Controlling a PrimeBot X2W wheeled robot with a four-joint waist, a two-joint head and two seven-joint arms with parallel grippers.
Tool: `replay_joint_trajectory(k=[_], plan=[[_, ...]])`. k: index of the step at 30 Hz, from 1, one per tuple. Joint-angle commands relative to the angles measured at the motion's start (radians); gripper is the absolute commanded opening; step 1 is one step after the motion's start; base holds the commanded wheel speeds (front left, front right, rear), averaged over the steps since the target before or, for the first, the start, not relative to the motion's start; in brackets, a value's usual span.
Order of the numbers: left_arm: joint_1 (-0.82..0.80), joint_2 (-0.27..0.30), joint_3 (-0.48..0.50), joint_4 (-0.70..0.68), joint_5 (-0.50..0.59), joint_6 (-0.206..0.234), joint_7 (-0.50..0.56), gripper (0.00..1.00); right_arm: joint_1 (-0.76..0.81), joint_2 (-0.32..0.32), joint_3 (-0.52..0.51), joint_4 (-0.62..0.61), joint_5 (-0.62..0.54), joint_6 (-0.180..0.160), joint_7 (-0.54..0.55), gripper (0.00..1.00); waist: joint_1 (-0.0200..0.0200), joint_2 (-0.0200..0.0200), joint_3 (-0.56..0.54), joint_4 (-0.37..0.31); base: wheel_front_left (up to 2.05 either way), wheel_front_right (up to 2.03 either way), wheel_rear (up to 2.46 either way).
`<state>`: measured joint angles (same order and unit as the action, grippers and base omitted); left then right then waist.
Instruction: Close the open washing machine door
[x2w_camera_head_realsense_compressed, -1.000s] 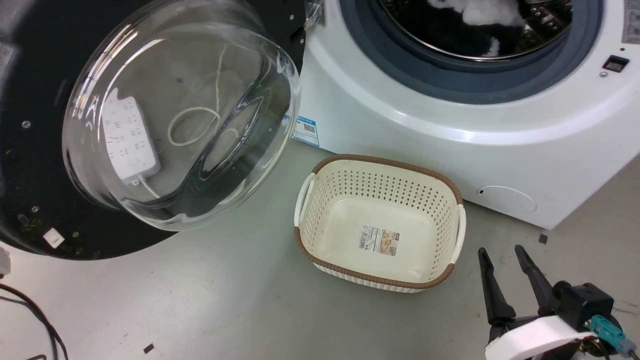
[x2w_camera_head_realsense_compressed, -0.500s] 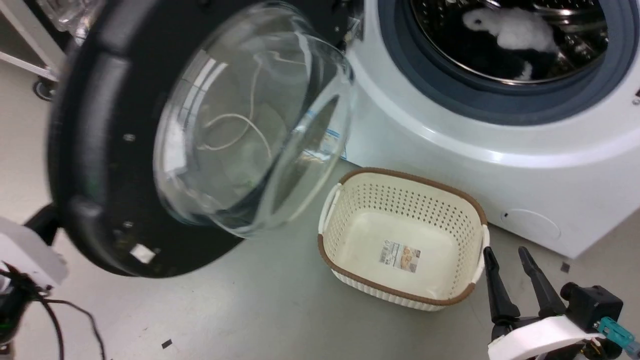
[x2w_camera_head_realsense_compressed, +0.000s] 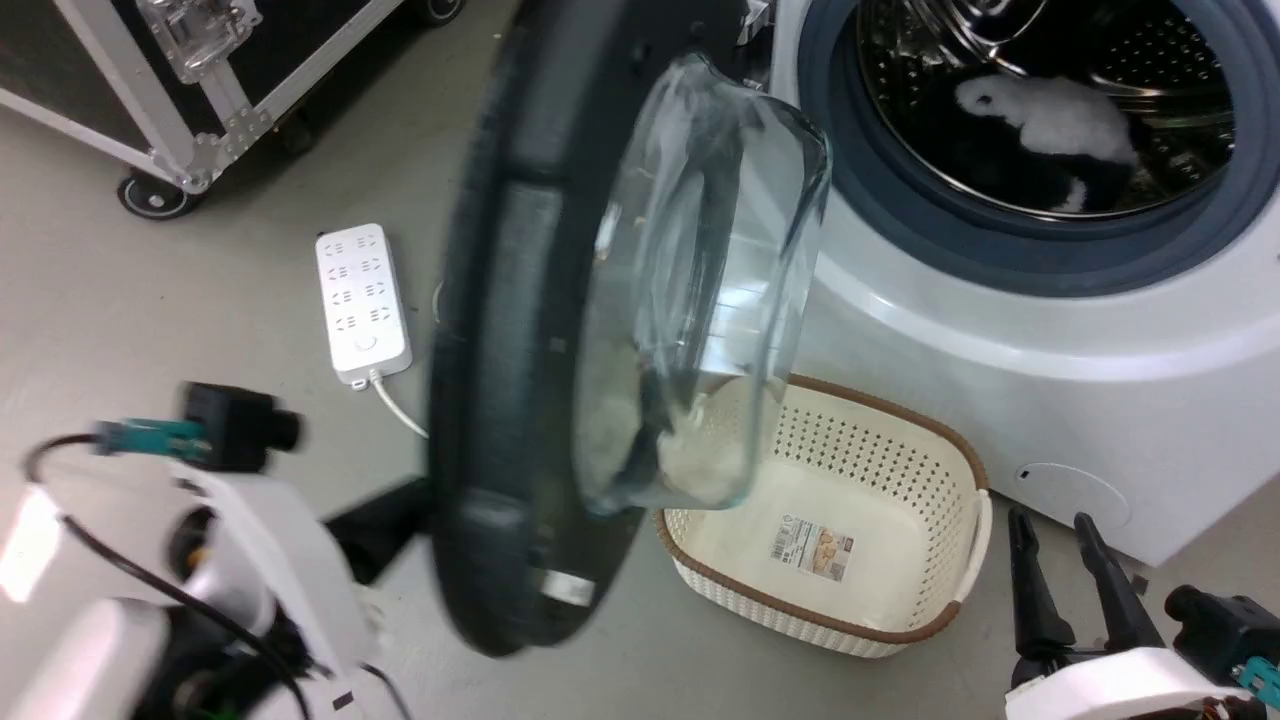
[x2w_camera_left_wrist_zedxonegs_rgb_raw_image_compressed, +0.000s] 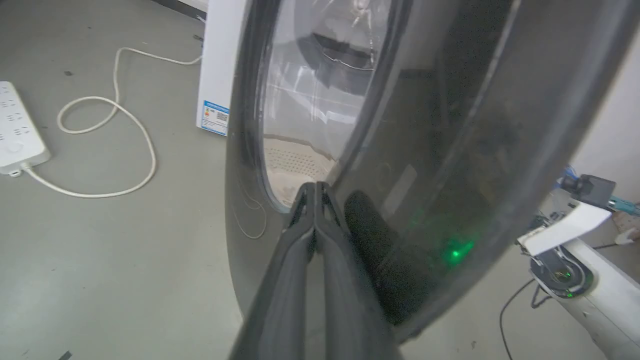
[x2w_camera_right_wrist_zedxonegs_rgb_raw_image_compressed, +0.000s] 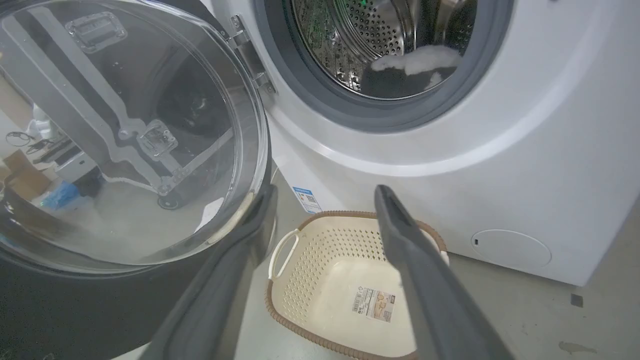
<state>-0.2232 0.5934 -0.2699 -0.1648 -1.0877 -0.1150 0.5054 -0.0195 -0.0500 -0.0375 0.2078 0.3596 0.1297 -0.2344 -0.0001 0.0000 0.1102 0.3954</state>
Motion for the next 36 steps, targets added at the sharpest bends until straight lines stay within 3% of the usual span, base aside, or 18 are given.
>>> replay_joint_trajectory(k=[1,8,18,21,22,25,36], plan=[[-0.004,-0.004,-0.037,-0.028,-0.028,-0.008,0.007,0.0,0.013,0.0,-0.006,0.008,0.016,0.001,-0.012,1.0,0.0001,0.0,-0.008,-0.01,0.0,0.0,0.0],[-0.065,-0.017,-0.239,-0.101,-0.061,-0.015,-0.01,0.0,0.021,0.0,-0.031,0.013,0.058,0.001,-0.026,1.0,0.0001,0.0,-0.013,-0.086,0.0,0.0,0.0],[-0.231,-0.087,-0.459,0.022,-0.006,-0.016,-0.163,0.0,-0.002,0.0,-0.031,-0.02,0.068,0.001,-0.027,1.0,0.0001,0.0,0.022,-0.301,0.0,0.0,0.0],[-0.303,-0.106,-0.516,0.076,0.012,-0.016,-0.22,0.0,-0.008,0.0,-0.028,-0.027,0.075,0.001,-0.027,1.0,0.0001,0.0,0.038,-0.367,0.0,0.0,0.0],[-0.387,-0.123,-0.572,0.136,0.035,-0.016,-0.271,0.0,-0.012,0.0,-0.027,-0.033,0.083,0.001,-0.027,1.0,0.0001,0.0,0.058,-0.419,0.0,0.0,0.0],[-0.47,-0.142,-0.614,0.213,0.062,-0.016,-0.327,0.0,-0.018,0.0,-0.023,-0.04,0.092,0.001,-0.027,1.0,0.0001,0.0,0.08,-0.47,0.0,0.0,0.0],[-0.681,-0.269,-0.694,0.563,0.164,-0.016,-0.489,0.0,-0.03,0.0,-0.011,-0.047,0.124,0.001,-0.027,1.0,0.0001,0.0,0.124,-0.573,0.0,0.0,0.0]])
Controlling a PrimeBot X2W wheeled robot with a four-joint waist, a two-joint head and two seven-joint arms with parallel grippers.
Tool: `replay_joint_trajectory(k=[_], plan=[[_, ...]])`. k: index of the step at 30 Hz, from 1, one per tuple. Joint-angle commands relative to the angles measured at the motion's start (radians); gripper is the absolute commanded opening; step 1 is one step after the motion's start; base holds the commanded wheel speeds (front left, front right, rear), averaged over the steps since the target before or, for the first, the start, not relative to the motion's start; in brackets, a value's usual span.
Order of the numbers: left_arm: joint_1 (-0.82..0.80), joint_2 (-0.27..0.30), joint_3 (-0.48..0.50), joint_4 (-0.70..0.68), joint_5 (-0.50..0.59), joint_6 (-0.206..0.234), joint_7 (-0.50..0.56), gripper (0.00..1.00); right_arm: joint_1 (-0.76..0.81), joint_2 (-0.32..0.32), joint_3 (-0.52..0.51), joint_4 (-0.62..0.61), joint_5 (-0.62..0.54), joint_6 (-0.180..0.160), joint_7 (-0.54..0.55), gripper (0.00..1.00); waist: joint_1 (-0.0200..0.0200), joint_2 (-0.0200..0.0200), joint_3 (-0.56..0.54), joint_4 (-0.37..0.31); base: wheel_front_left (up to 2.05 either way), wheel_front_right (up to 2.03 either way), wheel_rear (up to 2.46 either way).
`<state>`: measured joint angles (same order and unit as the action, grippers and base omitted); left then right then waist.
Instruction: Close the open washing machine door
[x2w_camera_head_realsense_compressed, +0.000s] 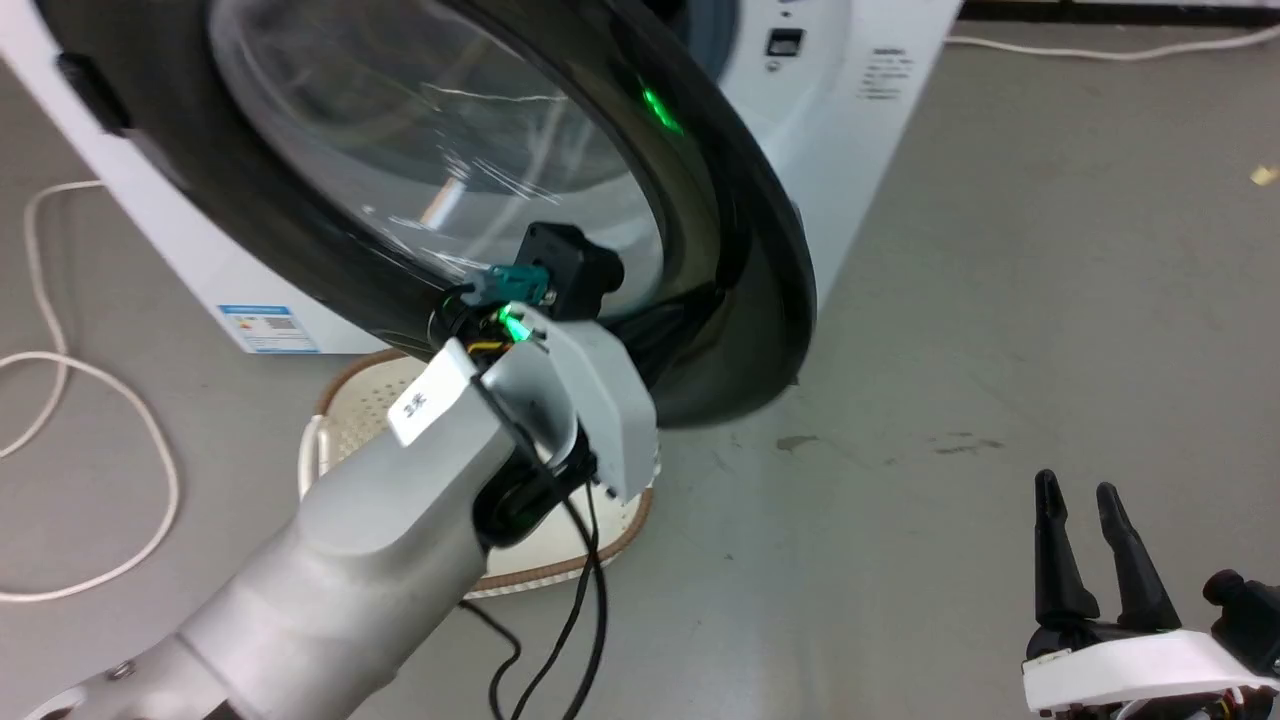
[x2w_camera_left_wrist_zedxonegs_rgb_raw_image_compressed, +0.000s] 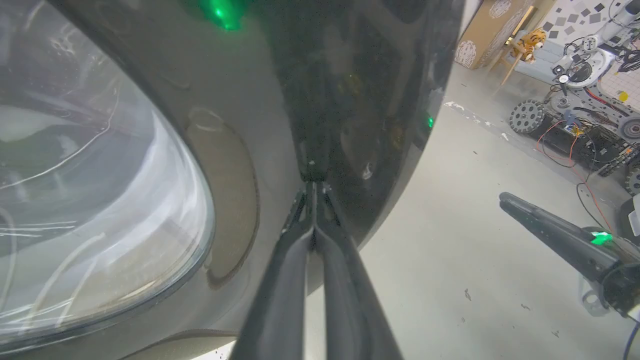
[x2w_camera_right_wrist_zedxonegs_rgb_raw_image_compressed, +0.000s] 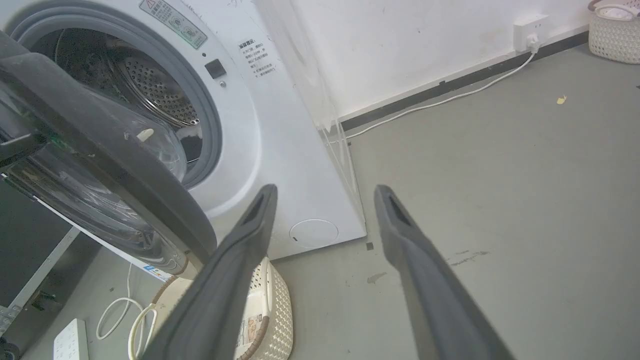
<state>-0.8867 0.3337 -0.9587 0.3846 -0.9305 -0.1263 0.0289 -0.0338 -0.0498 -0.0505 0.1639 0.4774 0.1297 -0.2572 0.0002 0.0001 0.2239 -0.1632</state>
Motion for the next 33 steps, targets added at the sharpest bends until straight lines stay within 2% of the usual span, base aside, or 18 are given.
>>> replay_joint_trajectory(k=[1,4,8,13,17,19,25,29,33], plan=[[-0.026,-0.022,-0.007,0.036,0.006,-0.004,-0.025,0.0,-0.015,0.0,0.002,-0.003,0.008,0.001,-0.005,1.0,-0.0002,-0.0001,0.01,-0.017,0.0,0.0,0.0],[-0.039,-0.047,-0.019,0.073,-0.008,-0.004,-0.063,0.0,-0.01,0.0,-0.002,-0.001,0.01,0.001,-0.005,1.0,-0.0002,-0.0001,-0.001,-0.014,0.0,0.0,0.0],[-0.035,-0.05,-0.023,0.084,-0.052,-0.004,-0.111,0.0,0.002,0.0,-0.011,0.0,0.004,0.001,-0.005,1.0,-0.0002,-0.0001,-0.033,0.022,0.0,0.0,0.0],[-0.011,-0.015,0.034,0.114,-0.099,0.0,-0.212,0.0,0.019,0.0,-0.014,0.007,-0.014,0.001,-0.005,1.0,-0.0002,-0.0001,-0.094,0.083,0.0,0.0,0.0],[0.018,0.027,0.114,0.145,-0.079,0.048,-0.278,0.0,0.034,0.0,-0.009,0.014,-0.019,0.001,-0.005,1.0,-0.0002,-0.0001,-0.136,0.127,0.0,0.0,0.0],[0.038,0.049,0.175,0.14,-0.049,0.085,-0.288,0.0,0.038,0.0,-0.002,0.014,-0.021,0.001,-0.005,1.0,-0.0002,-0.0001,-0.147,0.144,0.0,0.0,0.0],[0.206,0.066,0.542,-0.063,0.2,0.201,-0.29,0.0,0.042,0.0,0.009,0.017,-0.022,0.001,-0.005,1.0,-0.0002,-0.0001,-0.16,0.175,0.0,0.0,0.0],[0.369,0.03,0.717,-0.2,0.361,0.224,-0.29,0.0,0.042,0.0,0.018,0.02,-0.023,0.001,-0.005,1.0,-0.0002,-0.0001,-0.165,0.177,0.0,0.0,0.0],[0.514,-0.013,0.81,-0.26,0.459,0.204,-0.29,0.0,0.043,0.0,0.03,0.022,-0.024,0.001,-0.005,1.0,-0.0002,-0.0001,-0.173,0.169,0.0,0.0,0.0]])
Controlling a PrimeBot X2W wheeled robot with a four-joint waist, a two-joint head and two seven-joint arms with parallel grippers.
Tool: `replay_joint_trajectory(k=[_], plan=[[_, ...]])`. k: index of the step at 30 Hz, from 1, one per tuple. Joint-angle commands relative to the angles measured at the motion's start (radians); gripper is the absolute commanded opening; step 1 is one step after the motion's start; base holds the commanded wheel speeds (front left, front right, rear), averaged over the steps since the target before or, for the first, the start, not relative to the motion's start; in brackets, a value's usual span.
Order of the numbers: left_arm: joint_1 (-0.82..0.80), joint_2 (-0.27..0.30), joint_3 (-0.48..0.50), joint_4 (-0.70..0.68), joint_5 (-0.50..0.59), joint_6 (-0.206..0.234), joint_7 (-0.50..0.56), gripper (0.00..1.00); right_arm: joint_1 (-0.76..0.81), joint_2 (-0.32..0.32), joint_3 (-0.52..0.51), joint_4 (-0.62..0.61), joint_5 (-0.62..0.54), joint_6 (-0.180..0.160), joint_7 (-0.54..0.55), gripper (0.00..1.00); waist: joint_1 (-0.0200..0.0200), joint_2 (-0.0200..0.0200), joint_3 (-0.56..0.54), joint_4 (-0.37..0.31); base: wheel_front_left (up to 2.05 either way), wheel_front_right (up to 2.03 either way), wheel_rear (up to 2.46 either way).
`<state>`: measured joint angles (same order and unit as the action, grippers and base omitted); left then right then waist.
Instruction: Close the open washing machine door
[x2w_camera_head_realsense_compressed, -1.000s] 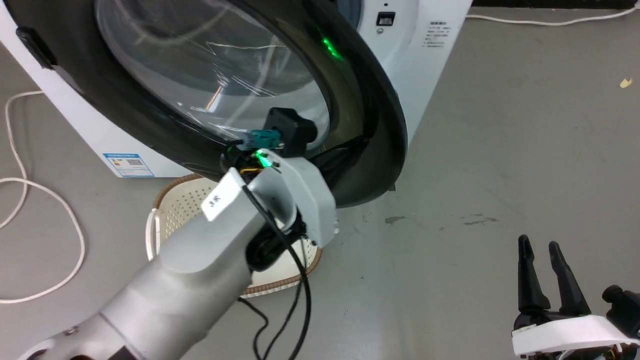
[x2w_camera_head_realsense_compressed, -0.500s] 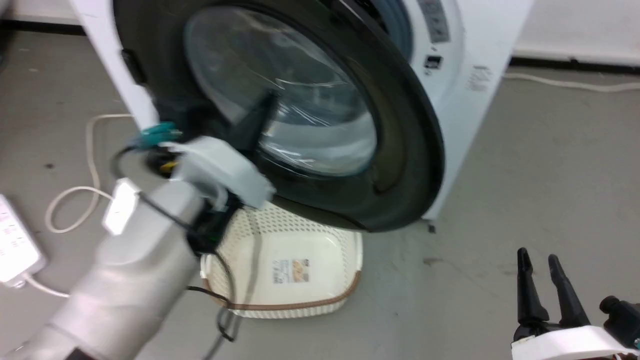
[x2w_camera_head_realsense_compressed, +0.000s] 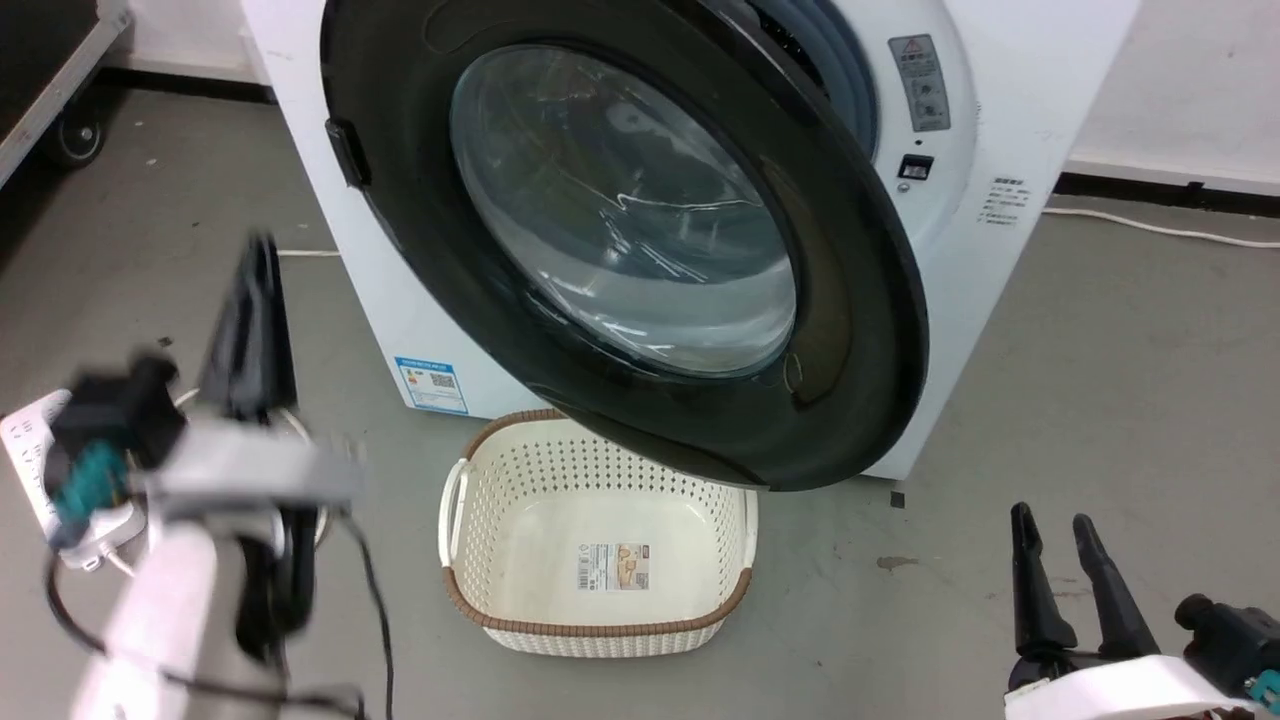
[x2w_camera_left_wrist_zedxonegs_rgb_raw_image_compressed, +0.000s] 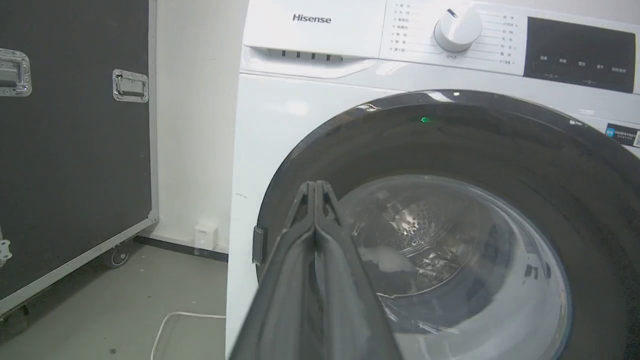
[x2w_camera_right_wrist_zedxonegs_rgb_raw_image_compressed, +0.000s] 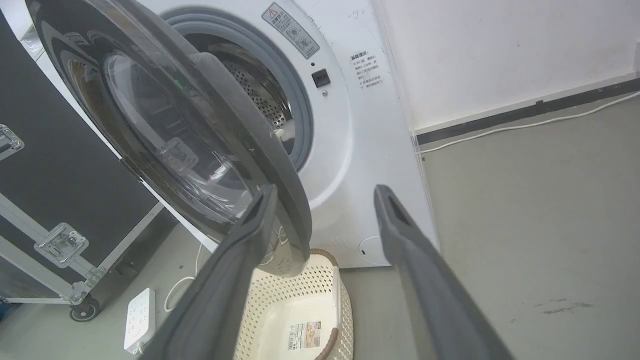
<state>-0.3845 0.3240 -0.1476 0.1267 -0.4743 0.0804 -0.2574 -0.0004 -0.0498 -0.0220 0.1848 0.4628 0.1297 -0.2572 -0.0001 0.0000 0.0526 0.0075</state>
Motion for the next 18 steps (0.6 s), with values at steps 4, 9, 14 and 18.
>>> replay_joint_trajectory(k=[4,9,14,18], plan=[[0.129,-0.027,0.027,-0.003,0.07,-0.019,-0.004,0.0,0.016,0.0,0.018,-0.003,-0.029,0.001,-0.005,1.0,0.0001,0.0,-0.011,-0.016,0.0,0.0,0.0],[0.219,-0.03,0.009,0.053,0.095,-0.033,-0.004,0.0,0.029,0.0,0.029,-0.011,-0.041,0.001,-0.005,1.0,0.0001,0.0,-0.023,-0.028,0.0,0.0,0.0],[0.255,-0.026,-0.008,0.081,0.095,-0.033,0.018,0.4,0.043,0.0,0.035,-0.016,-0.045,0.001,-0.005,1.0,0.0001,0.0,-0.034,-0.032,0.0,0.0,0.0],[0.265,-0.034,-0.017,0.084,0.082,-0.036,0.036,1.0,0.051,0.0,0.041,-0.018,-0.055,0.001,-0.005,1.0,0.0001,0.0,-0.041,-0.032,0.0,0.0,0.0]])
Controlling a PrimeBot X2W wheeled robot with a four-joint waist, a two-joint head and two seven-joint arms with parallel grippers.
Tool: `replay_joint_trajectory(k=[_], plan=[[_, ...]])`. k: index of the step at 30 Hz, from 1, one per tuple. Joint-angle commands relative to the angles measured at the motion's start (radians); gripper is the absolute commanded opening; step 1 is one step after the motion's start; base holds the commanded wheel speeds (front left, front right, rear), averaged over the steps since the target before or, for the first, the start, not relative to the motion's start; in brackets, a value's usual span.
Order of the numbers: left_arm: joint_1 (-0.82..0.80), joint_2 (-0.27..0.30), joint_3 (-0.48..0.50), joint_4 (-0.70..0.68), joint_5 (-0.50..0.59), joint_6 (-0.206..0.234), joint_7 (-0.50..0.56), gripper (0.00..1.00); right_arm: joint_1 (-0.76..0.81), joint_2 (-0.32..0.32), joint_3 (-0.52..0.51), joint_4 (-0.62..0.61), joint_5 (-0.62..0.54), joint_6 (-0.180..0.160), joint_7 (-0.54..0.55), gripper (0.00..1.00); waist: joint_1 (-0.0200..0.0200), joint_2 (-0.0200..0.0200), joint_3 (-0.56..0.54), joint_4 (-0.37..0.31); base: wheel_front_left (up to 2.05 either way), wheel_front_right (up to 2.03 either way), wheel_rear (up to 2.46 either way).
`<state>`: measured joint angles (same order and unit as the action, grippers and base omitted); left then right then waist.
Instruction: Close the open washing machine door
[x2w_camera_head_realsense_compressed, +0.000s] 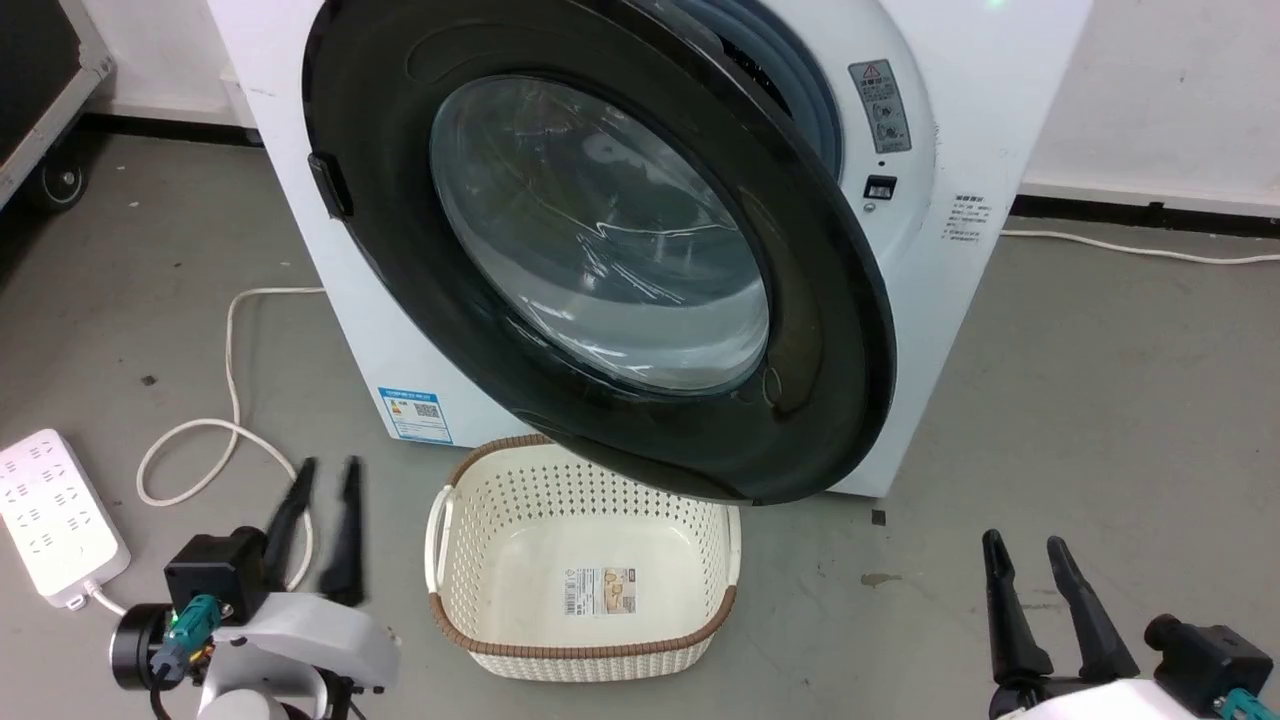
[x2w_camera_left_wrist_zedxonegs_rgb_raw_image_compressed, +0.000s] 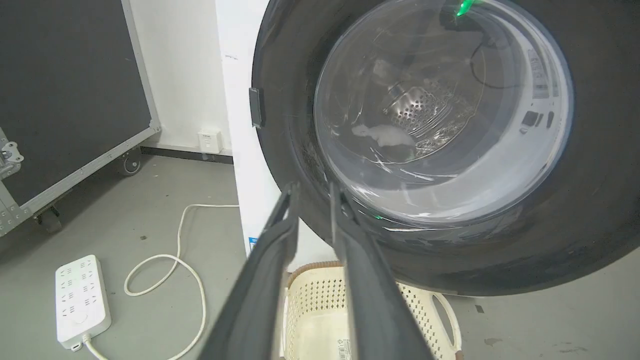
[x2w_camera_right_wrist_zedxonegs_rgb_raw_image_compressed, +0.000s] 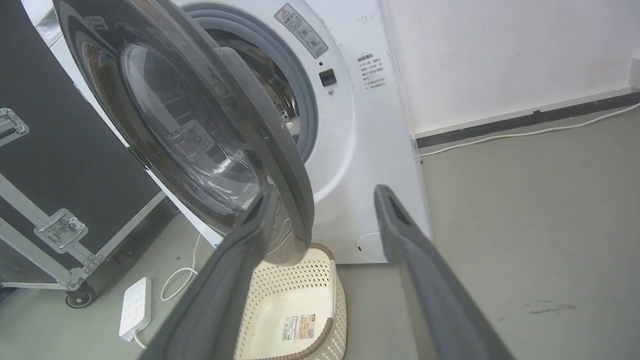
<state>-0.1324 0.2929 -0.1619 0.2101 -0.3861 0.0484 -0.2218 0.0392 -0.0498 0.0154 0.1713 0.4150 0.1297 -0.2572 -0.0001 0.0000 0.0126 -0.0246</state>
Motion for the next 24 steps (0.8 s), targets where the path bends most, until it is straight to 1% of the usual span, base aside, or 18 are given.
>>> replay_joint_trajectory(k=[1,8,9,10,11,15,17,18,19,20,21,24], plan=[[0.014,-0.005,-0.004,0.001,-0.008,-0.002,0.002,1.0,0.012,0.0,0.006,-0.005,-0.017,0.001,-0.005,1.0,0.0001,0.0,-0.002,0.0,0.0,0.0,0.0],[0.015,-0.024,-0.004,0.005,-0.019,0.01,-0.007,1.0,0.012,0.0,0.0,-0.009,-0.075,0.001,-0.005,1.0,0.0001,0.0,-0.005,0.004,0.0,0.0,0.0],[0.014,-0.025,-0.005,0.007,-0.018,0.011,-0.008,1.0,0.012,0.0,-0.001,-0.006,-0.089,0.001,-0.005,0.78,0.0001,0.0,-0.005,0.005,0.0,0.0,0.0],[0.013,-0.026,-0.006,0.007,-0.018,0.012,-0.009,1.0,0.009,0.0,-0.003,-0.008,-0.108,0.001,-0.005,0.23,0.0001,0.0,-0.004,0.006,0.0,0.0,0.0],[0.012,-0.027,-0.007,0.008,-0.017,0.013,-0.011,1.0,0.006,0.0,-0.001,-0.009,-0.125,0.001,-0.005,0.0,0.0001,0.0,-0.003,0.007,0.0,0.0,0.0],[0.012,-0.03,-0.006,0.008,-0.016,0.018,-0.015,1.0,-0.013,0.0,0.013,-0.017,-0.178,0.001,-0.005,0.0,0.0001,0.0,0.0,0.009,0.0,0.0,0.0],[0.014,-0.033,-0.006,0.007,-0.016,0.02,-0.018,1.0,-0.034,0.0,0.035,-0.019,-0.208,0.001,-0.005,0.0,0.0001,0.0,0.005,0.011,0.0,0.0,0.0],[0.013,-0.034,-0.008,0.006,-0.015,0.02,-0.021,1.0,-0.065,0.0,0.069,-0.01,-0.225,0.001,-0.005,0.0,0.0001,0.0,0.012,0.013,0.0,0.0,0.0],[0.013,-0.034,-0.008,0.006,-0.015,0.02,-0.021,1.0,-0.065,0.0,0.069,-0.01,-0.225,0.001,-0.005,0.0,0.0001,0.0,0.012,0.013,0.0,0.0,0.0],[0.011,-0.036,-0.009,0.005,-0.014,0.021,-0.023,1.0,-0.107,0.0,0.103,0.014,-0.239,0.001,0.006,0.0,0.0001,0.0,0.02,0.017,0.0,0.0,0.0],[0.011,-0.036,-0.009,0.005,-0.014,0.021,-0.023,1.0,-0.107,0.0,0.103,0.014,-0.239,0.001,0.006,0.0,0.0001,0.0,0.02,0.017,0.0,0.0,0.0],[0.002,-0.038,-0.012,0.004,-0.013,0.02,-0.025,1.0,-0.188,0.0,0.137,0.06,-0.259,0.001,0.038,0.0,0.0001,0.0,0.038,0.024,0.0,0.0,0.0]])
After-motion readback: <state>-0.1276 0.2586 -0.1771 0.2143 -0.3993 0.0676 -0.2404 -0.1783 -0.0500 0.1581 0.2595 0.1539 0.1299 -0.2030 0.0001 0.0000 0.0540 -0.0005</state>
